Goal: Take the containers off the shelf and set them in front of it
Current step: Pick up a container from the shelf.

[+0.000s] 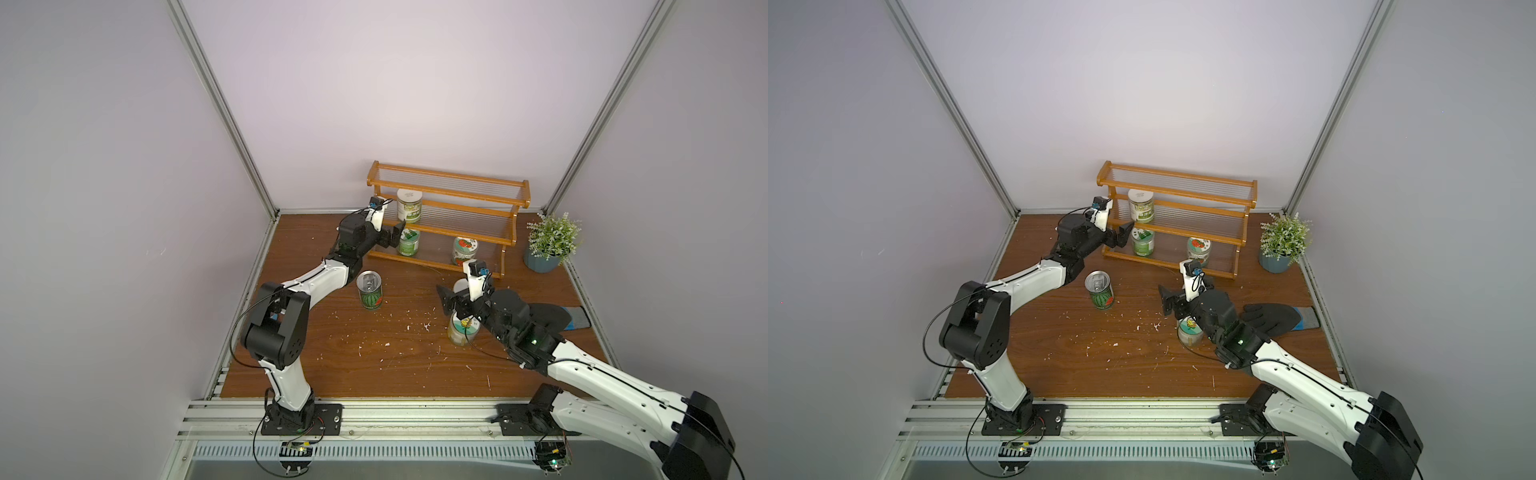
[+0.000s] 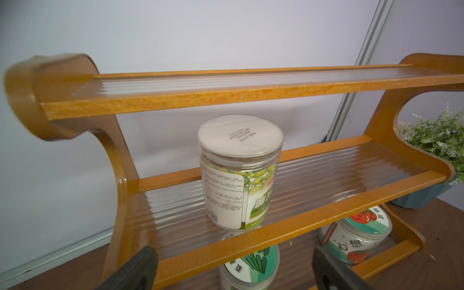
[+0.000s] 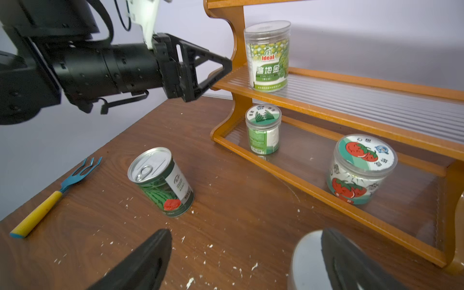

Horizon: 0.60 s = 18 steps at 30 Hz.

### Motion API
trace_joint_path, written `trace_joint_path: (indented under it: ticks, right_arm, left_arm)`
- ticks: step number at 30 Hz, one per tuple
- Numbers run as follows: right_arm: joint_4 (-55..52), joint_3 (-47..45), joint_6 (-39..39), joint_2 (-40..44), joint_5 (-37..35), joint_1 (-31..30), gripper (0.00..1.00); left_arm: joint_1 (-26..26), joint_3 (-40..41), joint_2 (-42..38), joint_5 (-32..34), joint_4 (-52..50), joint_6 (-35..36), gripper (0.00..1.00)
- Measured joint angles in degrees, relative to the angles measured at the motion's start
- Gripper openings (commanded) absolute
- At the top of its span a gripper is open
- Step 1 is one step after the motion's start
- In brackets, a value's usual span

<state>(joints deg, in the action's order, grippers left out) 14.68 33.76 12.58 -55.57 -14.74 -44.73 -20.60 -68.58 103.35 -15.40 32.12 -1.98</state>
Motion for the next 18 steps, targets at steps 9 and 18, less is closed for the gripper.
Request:
trace_joint_path:
  ticks: [9,18]
  right_arm:
    - [3.67,-0.04,-0.66,-1.01,2.69,3.63,0.99]
    - [5.64,-1.25,-0.57,-1.05,4.61,5.49,0.99]
  left_arm:
    - [-0.11,-10.67,9.07,-0.44,-2.23,1.62,0.99]
    - [-0.98,-17.27,13.81,-0.37,-2.75,1.6,0.99]
